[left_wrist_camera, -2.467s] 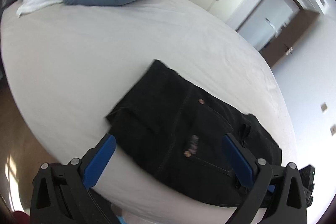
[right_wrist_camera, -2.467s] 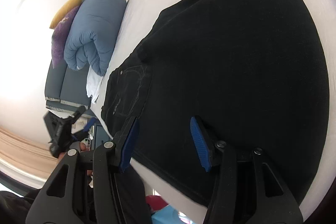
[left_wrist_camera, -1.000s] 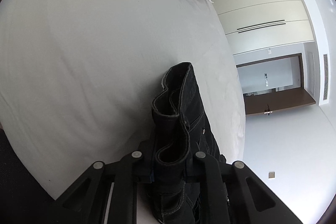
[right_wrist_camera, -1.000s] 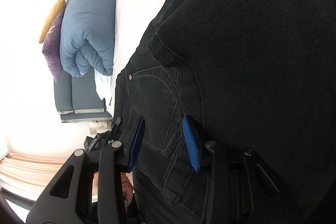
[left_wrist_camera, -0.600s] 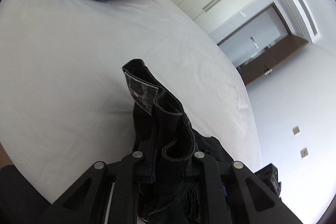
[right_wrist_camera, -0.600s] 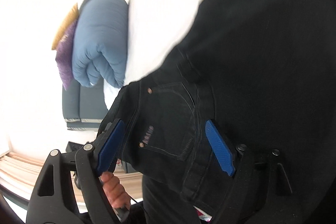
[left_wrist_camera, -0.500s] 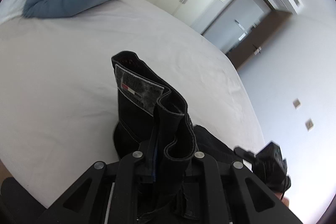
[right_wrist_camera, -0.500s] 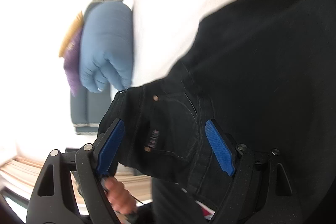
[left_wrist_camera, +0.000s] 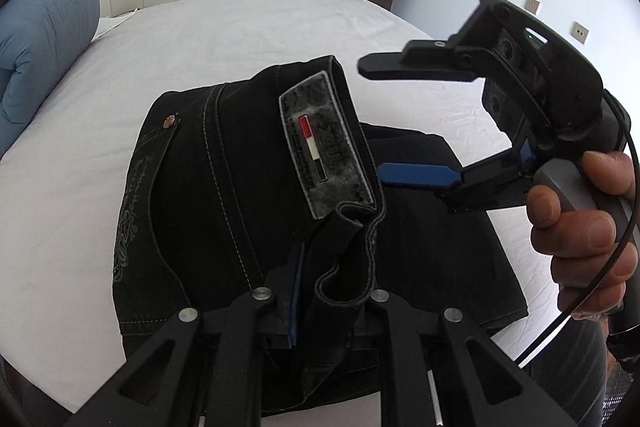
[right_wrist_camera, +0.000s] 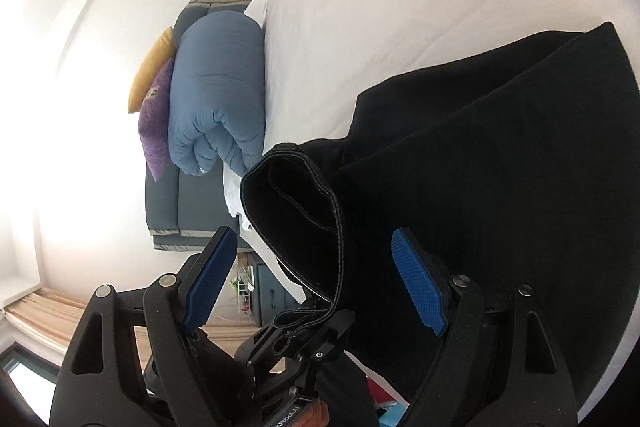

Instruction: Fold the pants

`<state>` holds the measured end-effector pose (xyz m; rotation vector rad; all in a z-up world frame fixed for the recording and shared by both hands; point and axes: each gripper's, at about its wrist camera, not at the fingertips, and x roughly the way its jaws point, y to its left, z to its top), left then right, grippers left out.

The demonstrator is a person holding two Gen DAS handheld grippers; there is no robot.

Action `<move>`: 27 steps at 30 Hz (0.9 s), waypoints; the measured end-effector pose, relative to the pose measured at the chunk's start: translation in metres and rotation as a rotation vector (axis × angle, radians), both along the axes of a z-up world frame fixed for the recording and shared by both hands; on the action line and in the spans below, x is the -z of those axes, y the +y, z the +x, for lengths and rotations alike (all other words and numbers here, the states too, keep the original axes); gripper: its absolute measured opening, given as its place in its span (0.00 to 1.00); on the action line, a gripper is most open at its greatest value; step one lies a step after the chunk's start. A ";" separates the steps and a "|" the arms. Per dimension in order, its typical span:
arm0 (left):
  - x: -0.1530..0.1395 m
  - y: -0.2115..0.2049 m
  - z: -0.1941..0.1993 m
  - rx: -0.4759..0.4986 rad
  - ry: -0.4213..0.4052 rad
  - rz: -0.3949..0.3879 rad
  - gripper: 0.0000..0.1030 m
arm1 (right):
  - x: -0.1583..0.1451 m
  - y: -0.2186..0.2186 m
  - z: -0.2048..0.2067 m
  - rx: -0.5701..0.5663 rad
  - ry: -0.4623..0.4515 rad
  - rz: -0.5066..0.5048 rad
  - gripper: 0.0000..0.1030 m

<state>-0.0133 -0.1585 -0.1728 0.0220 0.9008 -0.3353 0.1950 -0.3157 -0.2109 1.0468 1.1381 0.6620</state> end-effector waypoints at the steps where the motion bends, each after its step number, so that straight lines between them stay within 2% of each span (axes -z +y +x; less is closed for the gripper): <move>1: 0.002 -0.002 -0.001 0.004 0.000 0.010 0.15 | -0.002 0.005 0.000 -0.008 -0.009 -0.024 0.78; 4: 0.000 -0.015 0.001 0.022 -0.002 0.039 0.15 | -0.010 0.022 0.004 -0.046 -0.044 -0.094 0.76; 5: 0.000 -0.017 0.001 0.028 -0.001 0.044 0.15 | -0.013 0.028 0.006 -0.066 -0.053 -0.131 0.72; 7: 0.002 -0.018 0.008 0.032 -0.004 0.058 0.15 | -0.014 0.043 0.008 -0.110 -0.061 -0.193 0.47; 8: 0.002 -0.020 0.008 0.033 -0.004 0.068 0.15 | -0.012 0.046 0.010 -0.120 -0.050 -0.217 0.42; 9: 0.002 -0.019 0.008 0.035 0.001 0.067 0.15 | -0.009 0.047 0.011 -0.120 -0.040 -0.239 0.30; 11: 0.002 -0.025 0.010 0.061 0.012 0.062 0.15 | -0.004 0.042 0.010 -0.105 -0.033 -0.249 0.25; 13: 0.002 -0.033 0.008 0.088 0.010 0.074 0.15 | -0.001 0.033 0.005 -0.082 -0.037 -0.256 0.14; 23: 0.001 -0.091 0.011 0.241 0.015 0.088 0.15 | 0.006 -0.036 -0.025 0.028 -0.051 -0.277 0.11; 27: 0.000 -0.116 0.015 0.274 0.015 0.104 0.15 | 0.008 -0.064 -0.029 0.050 -0.052 -0.283 0.10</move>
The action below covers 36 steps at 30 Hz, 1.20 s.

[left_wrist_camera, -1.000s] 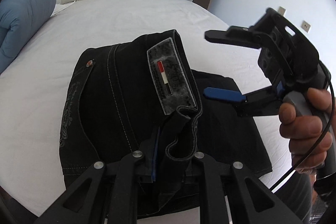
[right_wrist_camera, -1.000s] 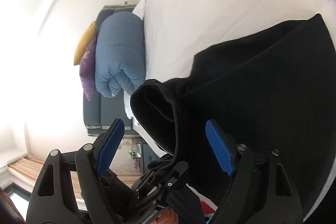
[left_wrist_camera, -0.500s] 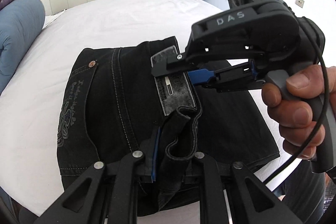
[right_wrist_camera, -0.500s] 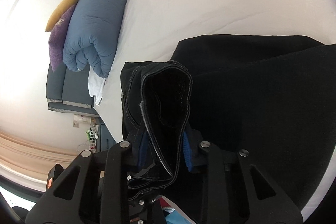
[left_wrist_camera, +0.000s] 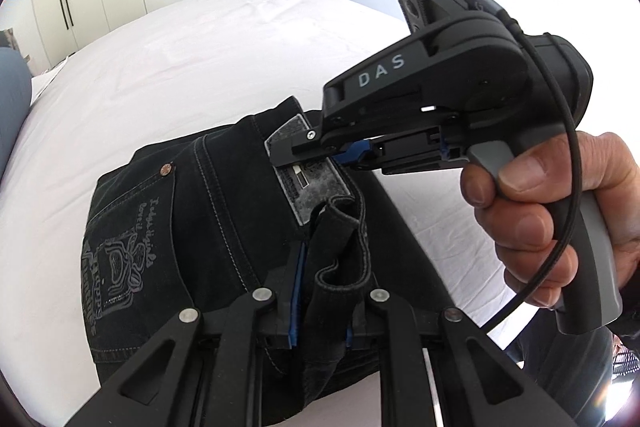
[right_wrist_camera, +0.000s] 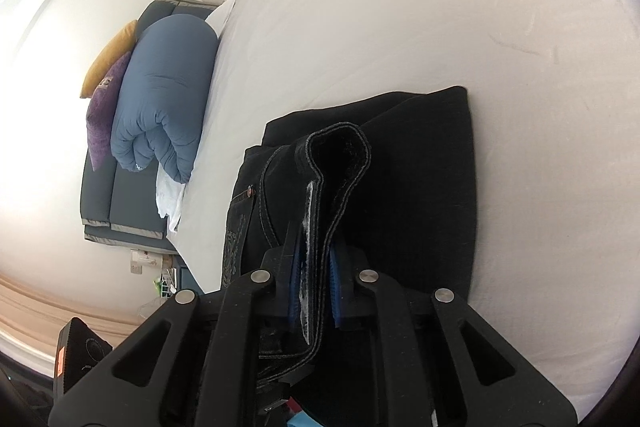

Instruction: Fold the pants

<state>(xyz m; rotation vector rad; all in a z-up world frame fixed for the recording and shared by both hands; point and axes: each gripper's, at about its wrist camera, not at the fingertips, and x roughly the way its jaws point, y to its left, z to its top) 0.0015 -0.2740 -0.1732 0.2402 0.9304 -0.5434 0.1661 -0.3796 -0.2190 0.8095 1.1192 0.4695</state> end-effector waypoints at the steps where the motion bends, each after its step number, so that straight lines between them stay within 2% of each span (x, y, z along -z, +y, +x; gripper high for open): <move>1: -0.001 -0.004 0.002 0.006 0.000 0.006 0.15 | 0.001 -0.004 0.000 0.002 -0.001 -0.004 0.10; 8: 0.000 -0.019 0.010 0.027 0.013 0.021 0.15 | 0.011 -0.033 0.001 0.012 0.000 -0.028 0.10; 18: 0.010 -0.010 0.013 0.055 0.025 0.013 0.15 | 0.018 -0.054 -0.019 0.067 0.002 -0.025 0.10; 21: 0.017 -0.011 0.019 0.056 0.044 0.012 0.18 | 0.027 -0.058 -0.024 0.094 0.013 -0.018 0.10; 24: 0.023 -0.012 0.025 0.056 0.037 -0.005 0.27 | 0.039 -0.058 -0.026 0.076 -0.014 -0.022 0.10; 26: 0.018 -0.005 0.029 0.048 0.069 -0.065 0.48 | 0.049 -0.066 -0.027 0.082 -0.019 0.050 0.10; 28: 0.009 0.009 0.030 0.047 0.097 -0.124 0.61 | 0.050 -0.074 -0.028 0.086 -0.008 0.104 0.13; 29: 0.004 0.017 0.030 0.040 0.097 -0.144 0.65 | 0.049 -0.076 -0.030 0.090 0.001 0.112 0.16; 31: -0.009 0.040 0.031 0.016 0.090 -0.167 0.67 | 0.041 -0.081 -0.036 0.110 0.002 0.088 0.22; 32: -0.015 0.051 0.033 -0.003 0.089 -0.179 0.67 | 0.036 -0.085 -0.040 0.125 -0.010 0.073 0.28; 33: -0.021 0.068 0.037 -0.030 0.086 -0.196 0.67 | 0.029 -0.091 -0.047 0.156 -0.017 0.048 0.37; 34: -0.025 0.080 0.040 -0.053 0.081 -0.200 0.68 | 0.024 -0.095 -0.051 0.182 -0.014 0.029 0.42; 36: -0.029 0.108 0.053 -0.118 0.069 -0.182 0.67 | 0.009 -0.099 -0.061 0.198 -0.034 0.034 0.42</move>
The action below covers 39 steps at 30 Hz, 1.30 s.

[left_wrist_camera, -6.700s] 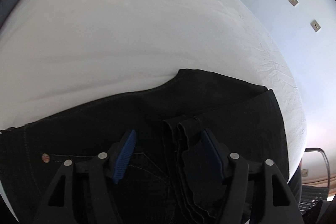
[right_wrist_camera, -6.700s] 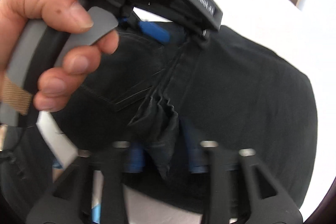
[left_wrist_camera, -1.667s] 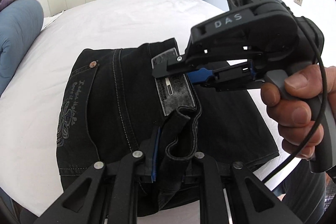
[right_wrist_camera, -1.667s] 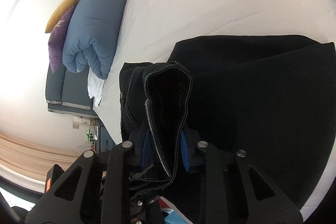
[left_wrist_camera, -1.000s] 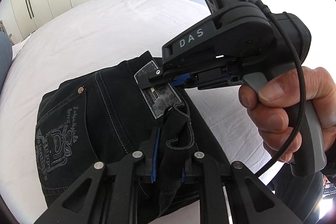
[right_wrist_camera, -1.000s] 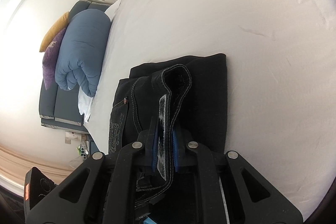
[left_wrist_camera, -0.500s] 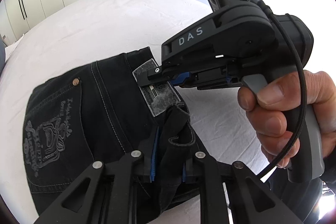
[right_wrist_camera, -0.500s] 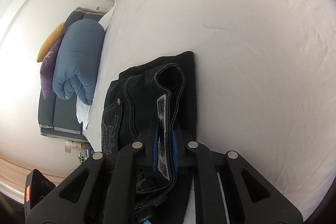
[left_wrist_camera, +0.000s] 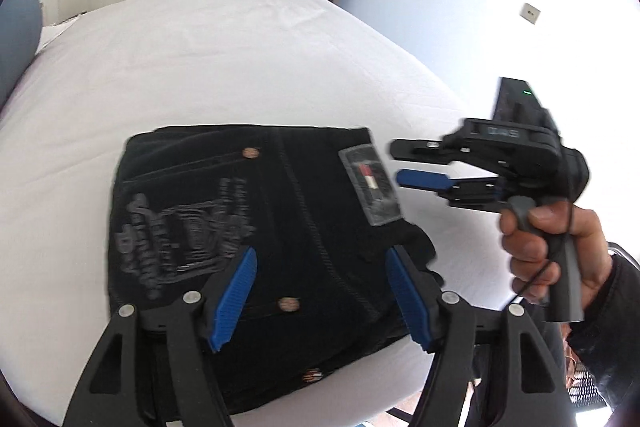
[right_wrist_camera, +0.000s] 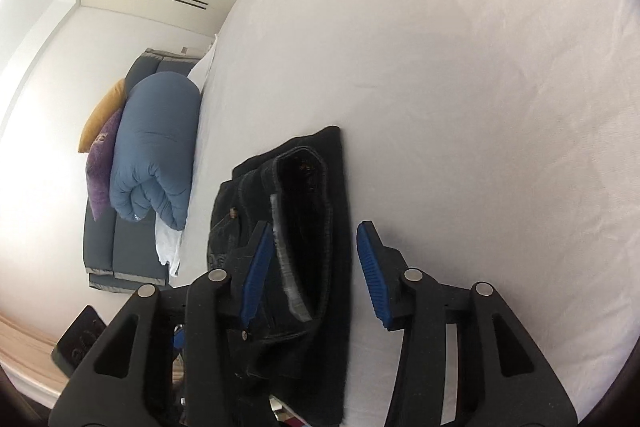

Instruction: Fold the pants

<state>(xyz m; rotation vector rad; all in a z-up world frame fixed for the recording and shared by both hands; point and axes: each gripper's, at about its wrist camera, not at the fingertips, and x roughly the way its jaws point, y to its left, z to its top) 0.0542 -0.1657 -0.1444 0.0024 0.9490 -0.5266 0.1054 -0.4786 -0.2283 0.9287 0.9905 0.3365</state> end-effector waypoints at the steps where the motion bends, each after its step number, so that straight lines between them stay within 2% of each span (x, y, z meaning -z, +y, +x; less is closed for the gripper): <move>1: 0.000 0.012 0.005 -0.020 0.010 -0.003 0.67 | -0.009 0.003 -0.004 -0.010 -0.023 0.015 0.42; 4: -0.004 0.045 0.014 -0.069 0.020 -0.031 0.67 | -0.041 0.026 -0.012 -0.083 -0.078 -0.015 0.42; 7: -0.003 0.052 0.019 -0.060 0.006 -0.006 0.66 | -0.054 0.055 -0.009 -0.142 -0.100 0.012 0.40; 9: -0.002 0.048 0.020 -0.066 0.018 -0.006 0.59 | -0.042 0.067 -0.005 -0.158 -0.047 -0.004 0.40; 11: 0.003 0.049 0.029 -0.082 0.035 -0.006 0.54 | -0.021 0.078 -0.008 -0.155 0.057 -0.045 0.39; 12: 0.006 0.048 0.034 -0.086 0.043 -0.009 0.54 | -0.005 0.083 -0.014 -0.156 0.121 -0.097 0.28; 13: 0.009 0.048 0.040 -0.086 0.055 -0.005 0.54 | 0.004 0.086 -0.023 -0.153 0.129 -0.140 0.26; 15: 0.015 0.046 0.049 -0.078 0.063 0.013 0.52 | 0.007 0.083 -0.042 -0.137 0.063 -0.118 0.26; 19: 0.025 0.040 0.074 -0.058 0.070 0.069 0.50 | 0.012 0.069 -0.065 -0.080 0.045 -0.072 0.18; 24: 0.037 0.037 0.102 -0.066 0.096 0.114 0.49 | 0.007 0.084 -0.069 -0.124 0.022 -0.172 0.16; 26: 0.046 0.031 0.109 -0.059 0.124 0.152 0.49 | 0.008 0.088 -0.068 -0.122 0.015 -0.181 0.16; 27: 0.051 0.027 0.109 -0.054 0.132 0.173 0.49 | 0.009 0.088 -0.071 -0.114 0.016 -0.170 0.16; 31: 0.059 0.023 0.096 -0.057 0.115 0.200 0.49 | 0.014 0.080 -0.076 -0.086 0.035 -0.166 0.02; 34: 0.059 0.026 0.085 -0.060 0.106 0.205 0.49 | 0.017 0.075 -0.076 -0.070 0.042 -0.135 0.00; 39: 0.055 0.032 0.072 -0.067 0.101 0.208 0.47 | 0.013 0.071 -0.083 -0.065 0.038 -0.152 0.00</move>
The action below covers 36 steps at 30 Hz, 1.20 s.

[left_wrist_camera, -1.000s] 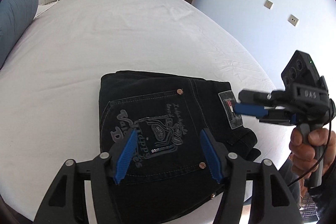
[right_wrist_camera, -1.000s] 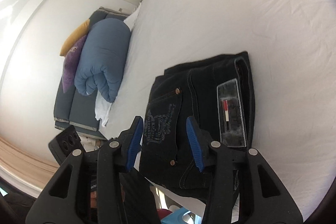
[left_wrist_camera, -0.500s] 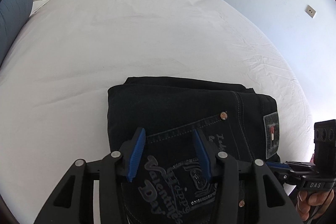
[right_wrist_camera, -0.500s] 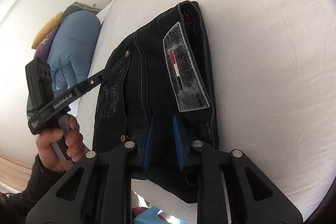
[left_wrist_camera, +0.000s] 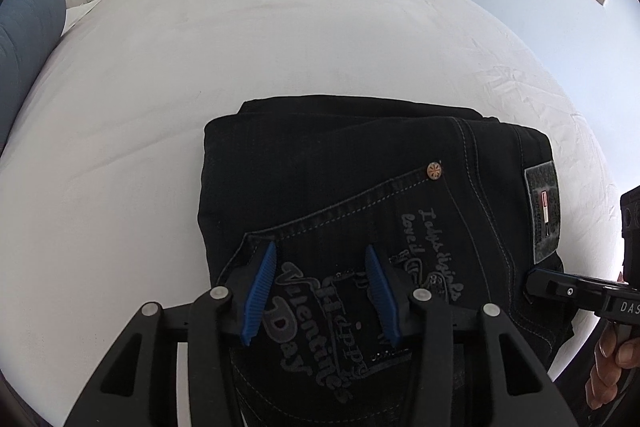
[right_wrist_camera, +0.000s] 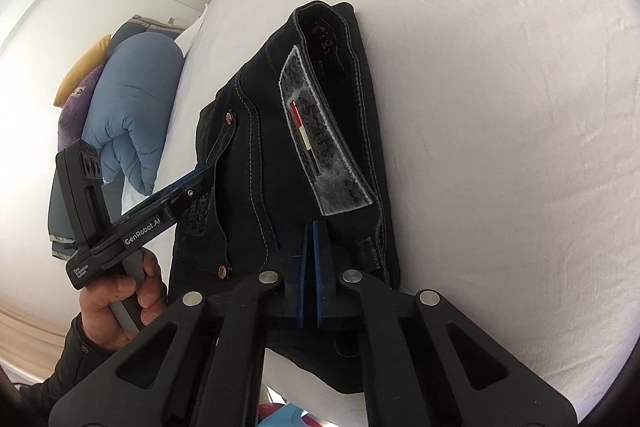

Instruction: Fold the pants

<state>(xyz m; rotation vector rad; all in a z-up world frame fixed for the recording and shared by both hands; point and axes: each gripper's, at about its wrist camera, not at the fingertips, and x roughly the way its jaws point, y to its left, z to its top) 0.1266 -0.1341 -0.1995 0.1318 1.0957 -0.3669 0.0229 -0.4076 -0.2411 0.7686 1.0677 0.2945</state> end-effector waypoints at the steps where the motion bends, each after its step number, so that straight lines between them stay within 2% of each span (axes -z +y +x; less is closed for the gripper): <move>1: -0.001 0.001 -0.004 0.000 -0.005 0.003 0.47 | 0.000 0.000 -0.001 0.001 -0.001 -0.002 0.00; 10: -0.007 0.004 -0.043 0.002 -0.057 0.021 0.49 | -0.002 0.000 0.002 0.024 -0.020 0.003 0.00; 12: -0.007 0.005 -0.055 0.003 -0.067 0.028 0.53 | -0.004 0.002 -0.002 0.030 -0.030 -0.009 0.00; 18: -0.003 0.006 -0.098 -0.015 -0.137 0.049 0.59 | -0.016 0.010 -0.018 0.028 -0.097 -0.099 0.00; 19: -0.002 0.007 -0.105 -0.024 -0.153 0.054 0.62 | -0.019 0.011 -0.021 0.028 -0.112 -0.118 0.00; 21: -0.001 0.008 -0.117 -0.019 -0.189 0.077 0.63 | -0.028 0.017 -0.030 0.014 -0.158 -0.177 0.05; 24: 0.003 0.005 -0.129 0.001 -0.238 0.119 0.64 | -0.040 0.033 -0.044 -0.030 -0.205 -0.313 0.06; 26: 0.005 0.009 -0.126 -0.012 -0.231 0.092 0.65 | -0.037 0.034 -0.048 -0.030 -0.205 -0.322 0.06; 28: 0.008 0.010 -0.125 -0.019 -0.227 0.065 0.66 | -0.029 0.023 -0.050 0.004 -0.197 -0.247 0.06; 30: 0.008 0.014 -0.124 -0.009 -0.232 0.071 0.67 | -0.025 0.017 -0.052 0.016 -0.211 -0.208 0.05; 34: -0.001 0.020 -0.123 -0.003 -0.201 0.048 0.66 | -0.034 0.026 -0.058 -0.033 -0.262 -0.315 0.06; 35: -0.008 0.025 -0.119 -0.017 -0.187 0.029 0.66 | -0.040 0.026 -0.058 -0.036 -0.257 -0.320 0.08; 36: -0.018 0.033 -0.119 -0.040 -0.193 -0.003 0.66 | -0.049 0.022 -0.060 -0.029 -0.255 -0.292 0.17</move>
